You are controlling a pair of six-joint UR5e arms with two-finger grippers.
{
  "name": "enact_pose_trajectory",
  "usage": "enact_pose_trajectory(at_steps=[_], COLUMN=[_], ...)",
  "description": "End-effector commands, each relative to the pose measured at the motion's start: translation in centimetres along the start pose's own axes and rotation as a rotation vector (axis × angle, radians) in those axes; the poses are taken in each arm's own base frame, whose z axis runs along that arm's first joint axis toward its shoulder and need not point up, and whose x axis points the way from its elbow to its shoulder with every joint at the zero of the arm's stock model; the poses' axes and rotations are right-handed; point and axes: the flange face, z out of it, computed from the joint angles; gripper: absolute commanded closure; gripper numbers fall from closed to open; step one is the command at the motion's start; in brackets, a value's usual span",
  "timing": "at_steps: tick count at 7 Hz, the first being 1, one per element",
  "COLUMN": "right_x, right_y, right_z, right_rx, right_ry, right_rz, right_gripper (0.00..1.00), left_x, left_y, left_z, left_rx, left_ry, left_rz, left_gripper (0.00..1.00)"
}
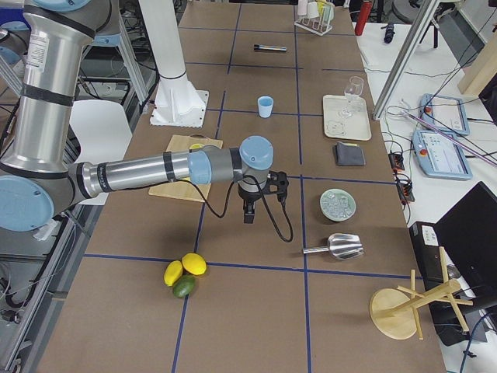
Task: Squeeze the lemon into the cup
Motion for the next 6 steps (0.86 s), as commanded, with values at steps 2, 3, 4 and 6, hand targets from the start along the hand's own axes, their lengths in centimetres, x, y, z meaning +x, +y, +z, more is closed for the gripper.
enact_pose_trajectory(at_steps=[2,3,4,6], right_x=[-11.2,-13.4,-16.9,-23.5], right_y=[3.5,4.5,5.8,9.6], right_z=[3.5,4.9,6.2,7.0], right_rx=[0.041,0.020,0.032,0.033], right_ry=[-0.096,-0.104,-0.080,-0.084], right_rz=[0.095,0.076,0.099,0.166], right_gripper=[0.00,0.00,0.00,0.00], left_x=[0.1,0.1,0.2,0.4], left_y=[-0.1,-0.2,-0.2,-0.3], left_z=[-0.1,-0.2,-0.2,-0.2], left_rx=[0.007,0.018,0.019,0.022], left_ry=[0.001,-0.001,-0.001,0.023], left_rz=[0.010,0.020,0.022,0.022], left_gripper=[0.00,0.00,0.00,0.00])
